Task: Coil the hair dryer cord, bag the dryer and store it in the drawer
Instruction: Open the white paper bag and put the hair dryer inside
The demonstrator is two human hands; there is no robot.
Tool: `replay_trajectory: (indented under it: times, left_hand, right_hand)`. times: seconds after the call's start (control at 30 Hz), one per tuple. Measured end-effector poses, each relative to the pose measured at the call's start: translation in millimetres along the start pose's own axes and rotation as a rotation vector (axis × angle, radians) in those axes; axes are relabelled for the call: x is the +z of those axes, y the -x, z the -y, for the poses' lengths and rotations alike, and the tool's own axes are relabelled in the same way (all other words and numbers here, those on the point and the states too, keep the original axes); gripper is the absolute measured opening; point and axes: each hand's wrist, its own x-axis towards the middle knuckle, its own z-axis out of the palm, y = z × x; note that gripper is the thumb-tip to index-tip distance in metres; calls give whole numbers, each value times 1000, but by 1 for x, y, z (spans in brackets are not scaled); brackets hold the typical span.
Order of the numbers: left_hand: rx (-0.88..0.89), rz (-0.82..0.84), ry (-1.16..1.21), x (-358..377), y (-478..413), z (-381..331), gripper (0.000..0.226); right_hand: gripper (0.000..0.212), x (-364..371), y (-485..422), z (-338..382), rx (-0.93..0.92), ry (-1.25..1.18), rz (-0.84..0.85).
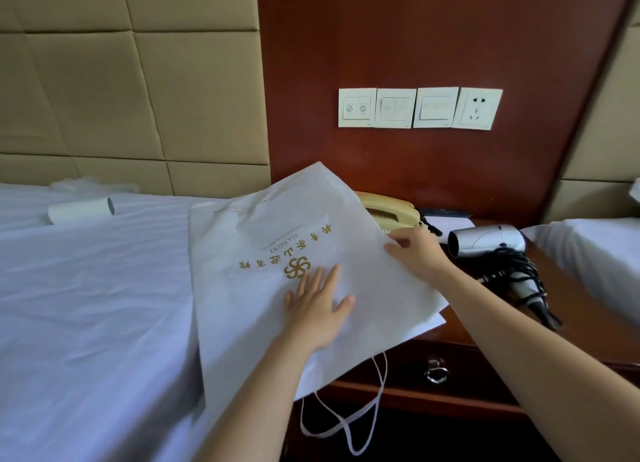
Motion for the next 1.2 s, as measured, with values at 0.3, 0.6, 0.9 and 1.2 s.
replay_trajectory:
  times: [0.3,0.6,0.9,1.2]
  left_hand:
    - [9,22,-118,14,-3,-3,58]
    - [-3,-3,-79,11,-2,0,57]
    - [7,4,-128,13,0,2,57]
    - [57,45,6,11,6,-2,60]
  right_hand:
    - [23,-3,5,-9,161,-100,183]
    - [27,1,-3,6,243,-312,364]
    - [22,-23,38,-8,386,-248,519]
    - [29,-17,60,-6,174,38,81]
